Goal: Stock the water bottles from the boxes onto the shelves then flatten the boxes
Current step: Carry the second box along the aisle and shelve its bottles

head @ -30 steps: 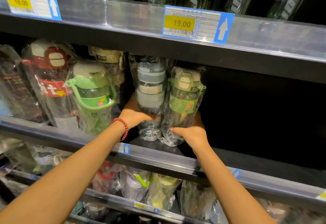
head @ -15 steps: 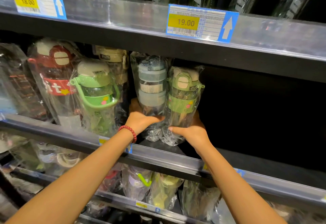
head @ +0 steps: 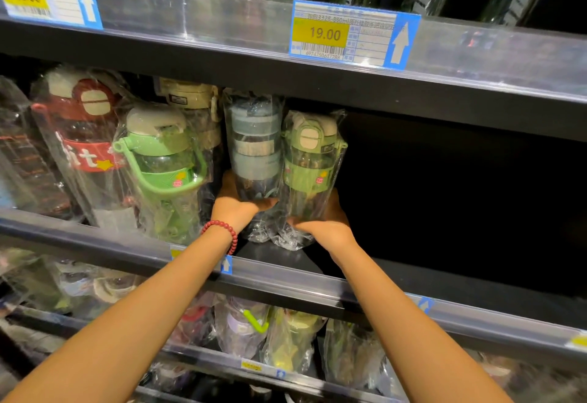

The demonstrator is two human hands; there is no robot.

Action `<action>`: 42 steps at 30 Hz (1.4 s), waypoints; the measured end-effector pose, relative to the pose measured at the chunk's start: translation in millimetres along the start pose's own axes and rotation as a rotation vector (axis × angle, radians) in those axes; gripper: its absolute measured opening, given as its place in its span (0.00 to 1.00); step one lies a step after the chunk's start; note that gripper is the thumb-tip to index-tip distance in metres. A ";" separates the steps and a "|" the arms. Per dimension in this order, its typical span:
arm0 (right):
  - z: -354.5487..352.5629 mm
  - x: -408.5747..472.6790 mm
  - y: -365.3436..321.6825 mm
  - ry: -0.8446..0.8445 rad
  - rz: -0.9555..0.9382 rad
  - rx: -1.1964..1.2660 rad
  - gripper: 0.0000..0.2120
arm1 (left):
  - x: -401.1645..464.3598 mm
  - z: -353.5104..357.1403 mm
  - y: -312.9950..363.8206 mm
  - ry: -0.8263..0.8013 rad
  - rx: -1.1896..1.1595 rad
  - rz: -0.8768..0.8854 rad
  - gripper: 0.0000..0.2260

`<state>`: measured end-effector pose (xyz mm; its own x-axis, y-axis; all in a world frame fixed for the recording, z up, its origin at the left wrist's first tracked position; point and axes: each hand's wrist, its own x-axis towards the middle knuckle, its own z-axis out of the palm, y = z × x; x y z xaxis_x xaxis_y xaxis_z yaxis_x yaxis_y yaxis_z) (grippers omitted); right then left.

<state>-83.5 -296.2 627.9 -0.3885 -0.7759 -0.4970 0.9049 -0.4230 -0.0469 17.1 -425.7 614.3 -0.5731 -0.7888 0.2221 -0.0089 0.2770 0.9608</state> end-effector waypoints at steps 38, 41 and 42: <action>-74.2 -77.0 145.8 -0.233 -0.773 -1.560 0.23 | -159.0 -134.8 -15.7 0.014 -0.097 -0.102 0.21; -92.2 -58.0 230.6 -0.287 -0.559 -1.617 0.24 | -197.0 -205.8 -45.7 0.082 0.006 -0.257 0.23; -99.5 -53.3 260.0 -0.305 -0.484 -1.647 0.24 | -211.1 -230.9 -56.9 0.114 0.019 -0.326 0.23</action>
<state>189.8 -318.3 556.0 -0.4951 -0.8687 -0.0153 -0.1521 0.1040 -0.9829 327.8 -401.6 551.0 -0.4421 -0.8936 -0.0775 -0.1921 0.0099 0.9813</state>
